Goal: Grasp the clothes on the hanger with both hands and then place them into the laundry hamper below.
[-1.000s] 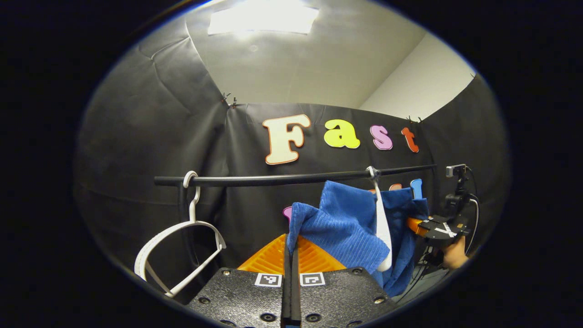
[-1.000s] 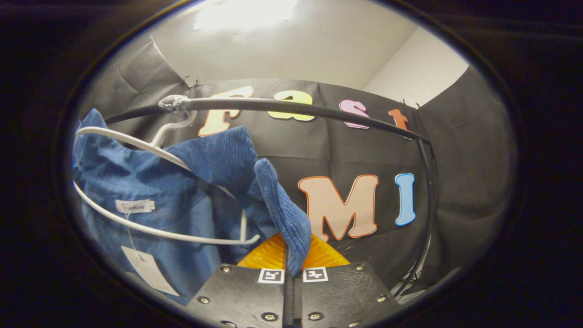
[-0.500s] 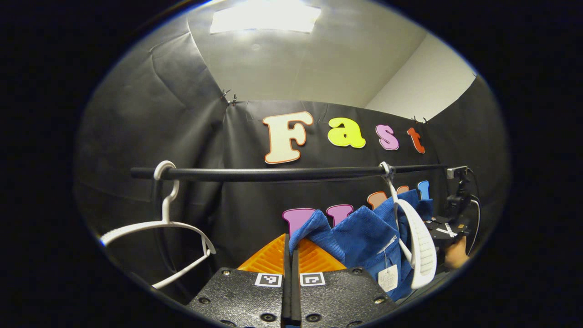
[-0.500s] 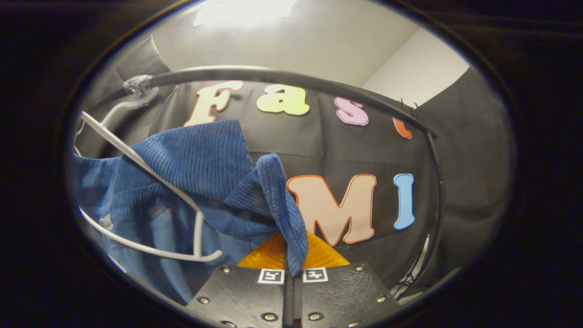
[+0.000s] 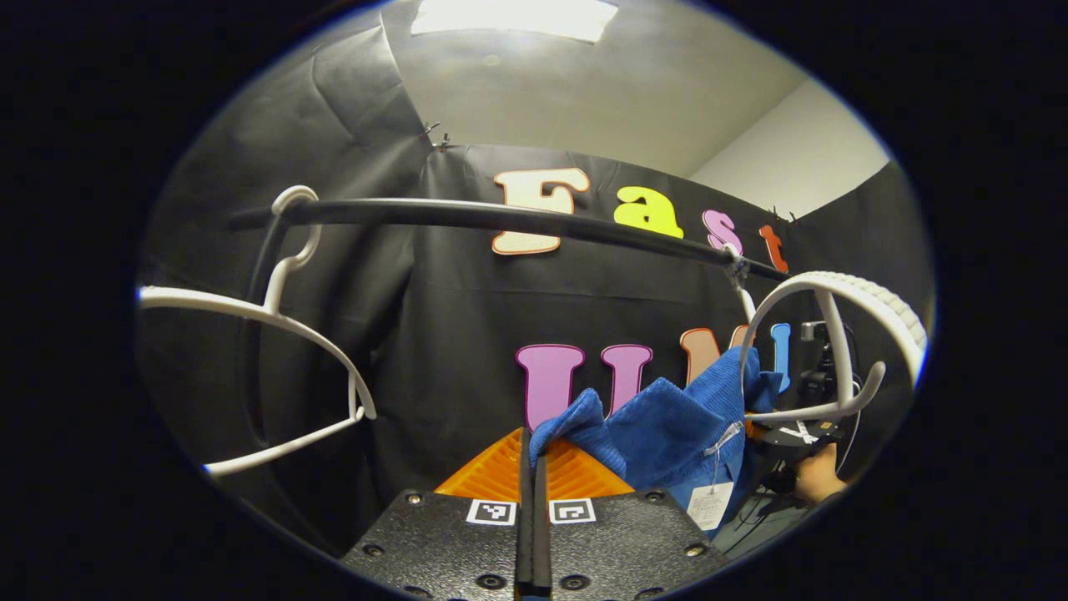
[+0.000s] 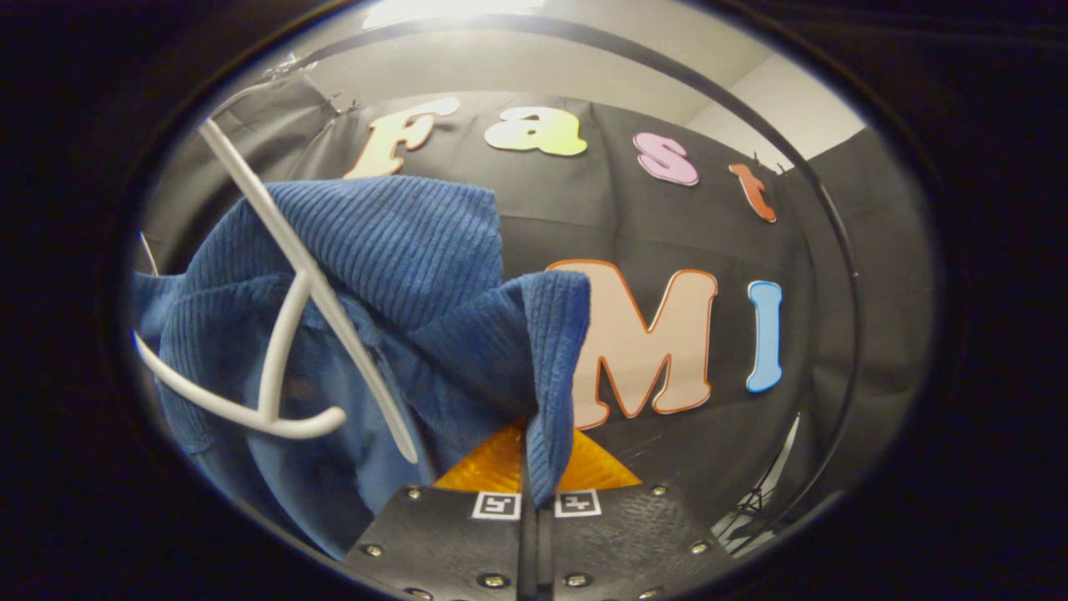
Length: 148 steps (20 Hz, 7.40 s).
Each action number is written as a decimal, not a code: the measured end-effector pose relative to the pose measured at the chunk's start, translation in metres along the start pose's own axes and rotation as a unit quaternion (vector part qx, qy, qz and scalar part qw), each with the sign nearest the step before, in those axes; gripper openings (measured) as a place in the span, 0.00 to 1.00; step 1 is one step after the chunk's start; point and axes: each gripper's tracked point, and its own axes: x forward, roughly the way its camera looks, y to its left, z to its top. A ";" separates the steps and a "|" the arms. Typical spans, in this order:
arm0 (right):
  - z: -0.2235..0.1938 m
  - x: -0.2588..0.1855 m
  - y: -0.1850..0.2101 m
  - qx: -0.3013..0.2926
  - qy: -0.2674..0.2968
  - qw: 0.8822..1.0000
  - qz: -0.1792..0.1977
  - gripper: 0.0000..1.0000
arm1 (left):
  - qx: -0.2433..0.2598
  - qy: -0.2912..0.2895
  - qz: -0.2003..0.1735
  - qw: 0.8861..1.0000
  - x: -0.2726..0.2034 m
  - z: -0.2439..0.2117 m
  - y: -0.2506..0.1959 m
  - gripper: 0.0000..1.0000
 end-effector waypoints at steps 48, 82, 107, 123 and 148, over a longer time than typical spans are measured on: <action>0.094 -0.277 -0.010 0.120 -0.014 0.991 0.058 0.01 | -0.070 -0.022 -0.059 0.996 -0.078 0.014 -0.186 0.00; -0.343 -0.262 0.048 0.097 0.282 0.952 0.062 0.03 | -0.017 0.251 0.016 0.968 -0.078 -0.425 -0.144 0.01; -0.446 -0.305 0.017 0.101 0.382 0.918 0.033 0.61 | 0.006 0.406 0.003 0.914 -0.131 -0.541 -0.163 0.90; -0.302 -0.343 0.002 0.071 0.288 0.955 0.010 0.96 | 0.026 0.319 0.011 0.947 -0.137 -0.407 -0.138 0.99; -0.008 -0.364 -0.026 0.073 0.031 0.996 0.030 1.00 | -0.031 0.087 0.082 0.992 -0.133 -0.113 -0.083 0.93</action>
